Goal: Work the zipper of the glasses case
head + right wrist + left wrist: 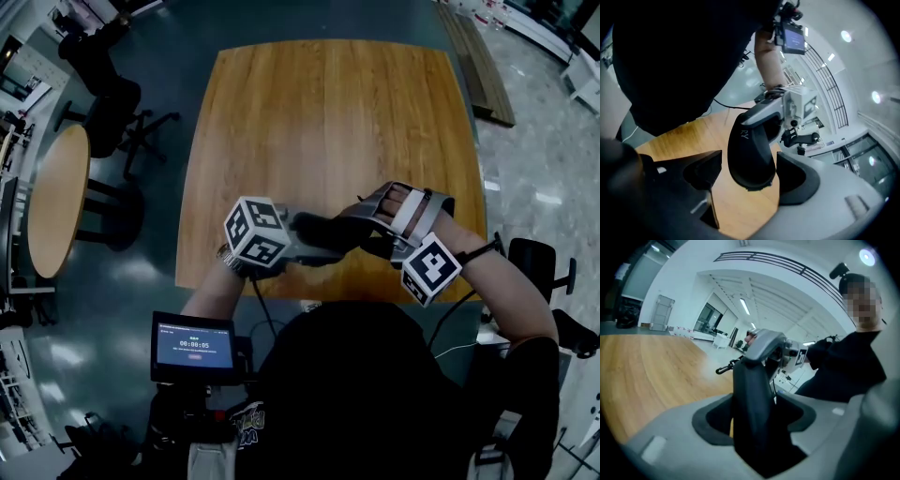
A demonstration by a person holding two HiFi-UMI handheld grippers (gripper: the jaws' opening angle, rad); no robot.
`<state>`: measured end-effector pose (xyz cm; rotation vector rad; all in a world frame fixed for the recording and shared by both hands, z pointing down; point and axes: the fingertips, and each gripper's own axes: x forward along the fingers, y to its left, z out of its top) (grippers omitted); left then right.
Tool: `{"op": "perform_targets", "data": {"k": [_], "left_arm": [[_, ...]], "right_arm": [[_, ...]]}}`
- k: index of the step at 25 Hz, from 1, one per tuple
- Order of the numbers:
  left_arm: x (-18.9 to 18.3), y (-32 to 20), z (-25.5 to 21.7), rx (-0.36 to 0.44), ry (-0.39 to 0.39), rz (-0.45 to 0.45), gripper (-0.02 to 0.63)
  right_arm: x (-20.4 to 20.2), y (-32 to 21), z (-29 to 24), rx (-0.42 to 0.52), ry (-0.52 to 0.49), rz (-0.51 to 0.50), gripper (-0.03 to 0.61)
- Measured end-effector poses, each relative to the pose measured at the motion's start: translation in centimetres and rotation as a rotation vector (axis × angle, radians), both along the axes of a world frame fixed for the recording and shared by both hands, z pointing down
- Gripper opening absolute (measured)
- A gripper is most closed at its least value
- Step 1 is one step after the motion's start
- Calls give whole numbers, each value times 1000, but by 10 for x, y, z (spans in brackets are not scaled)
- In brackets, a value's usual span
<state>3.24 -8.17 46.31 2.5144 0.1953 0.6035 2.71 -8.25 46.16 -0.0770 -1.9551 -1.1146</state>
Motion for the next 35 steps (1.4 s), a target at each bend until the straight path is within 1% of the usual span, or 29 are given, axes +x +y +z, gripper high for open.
{"op": "perform_targets", "data": {"k": [2, 3, 4, 6, 7, 9, 11, 12, 14, 17, 21, 24, 25, 26, 27, 29, 30, 32, 33, 35], "left_arm": [[-4, -3, -2, 53, 17, -17, 279], [-9, -3, -4, 98, 18, -11, 279], [-13, -1, -6, 146, 14, 1, 278], [-21, 5, -12, 237, -4, 29, 278], [-23, 7, -15, 284, -17, 44, 278], [-30, 11, -17, 391, -47, 78, 278], [-38, 14, -15, 477, -79, 117, 276], [-41, 15, -14, 495, -90, 132, 276], [-44, 17, -15, 496, -99, 151, 276], [-48, 19, -13, 487, -106, 168, 275], [-48, 21, -11, 497, -119, 193, 273], [-50, 24, -7, 517, -152, 225, 272], [-50, 24, -6, 519, -160, 233, 269], [-51, 25, -4, 517, -164, 237, 268], [-51, 25, -3, 511, -163, 236, 267], [-51, 26, -3, 486, -140, 218, 267], [-49, 27, -5, 458, -116, 201, 267], [-47, 32, -14, 358, -43, 162, 267], [-46, 34, -19, 294, 4, 143, 267], [-45, 36, -30, 180, 116, 112, 268]], "right_arm": [[12, -8, -21, -89, -109, 87, 356], [18, -12, -33, -148, -169, 135, 336], [24, -16, -45, -207, -218, 175, 301], [32, -20, -63, -312, -273, 219, 195], [32, -19, -69, -362, -281, 223, 178], [27, -13, -74, -454, -260, 206, 152], [20, -5, -73, -502, -208, 170, 135], [17, -2, -71, -506, -183, 151, 124], [12, 1, -65, -483, -139, 114, 124], [5, 0, -54, -399, -45, 53, 123], [-3, 8, -38, -320, 128, -52, 124], [-5, 15, -27, -242, 260, -136, 123], [-5, 16, -25, -218, 296, -159, 115], [-4, 18, -24, -200, 323, -178, 79], [-4, 19, -24, -189, 339, -190, 25], [-3, 21, -27, -179, 328, -196, 12], [-3, 21, -31, -178, 307, -190, 12], [-6, 19, -41, -192, 235, -163, 11], [-9, 16, -49, -215, 181, -142, 9], [-17, 11, -68, -293, 58, -92, 8]]}}
